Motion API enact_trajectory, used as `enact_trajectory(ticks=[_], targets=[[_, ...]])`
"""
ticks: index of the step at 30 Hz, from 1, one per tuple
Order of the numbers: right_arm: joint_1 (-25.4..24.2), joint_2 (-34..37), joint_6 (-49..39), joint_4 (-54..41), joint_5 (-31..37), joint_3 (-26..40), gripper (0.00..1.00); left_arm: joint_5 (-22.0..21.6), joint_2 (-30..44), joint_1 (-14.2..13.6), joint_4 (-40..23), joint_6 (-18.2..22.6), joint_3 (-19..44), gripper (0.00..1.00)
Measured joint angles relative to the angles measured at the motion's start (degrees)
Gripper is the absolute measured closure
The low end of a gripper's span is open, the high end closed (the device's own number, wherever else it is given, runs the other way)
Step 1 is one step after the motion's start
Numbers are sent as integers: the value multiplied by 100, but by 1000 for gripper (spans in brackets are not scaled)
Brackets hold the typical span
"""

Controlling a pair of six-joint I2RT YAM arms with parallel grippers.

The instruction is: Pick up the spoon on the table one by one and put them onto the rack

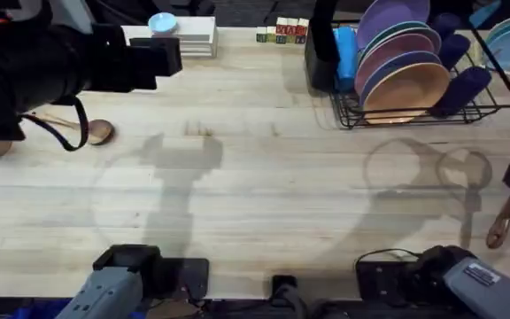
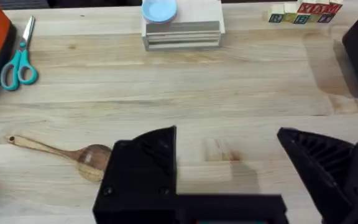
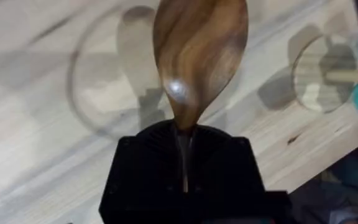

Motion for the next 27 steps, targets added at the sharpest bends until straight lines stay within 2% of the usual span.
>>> enact_trajectory(ticks=[7, 8, 9, 13, 14, 18, 27], targets=[[445, -334, 0, -4, 17, 327, 969, 0, 0, 2, 0, 0, 0, 8], [546, -392, 0, -3, 17, 386, 969, 0, 0, 2, 0, 0, 0, 8], [849, -524, 0, 16, 17, 570, 970, 0, 0, 2, 0, 0, 0, 8], [1288, -657, 22, 191, 17, 866, 970, 0, 0, 2, 0, 0, 0, 7], [1609, -749, 134, 370, 17, 1116, 970, 0, 0, 0, 0, 0, 0, 7], [2065, -861, 332, 770, -51, 1391, 970, 0, 0, 2, 0, 0, 0, 8], [3177, -910, 1040, 2099, -708, 1474, 970, 0, 0, 0, 0, 0, 0, 7]])
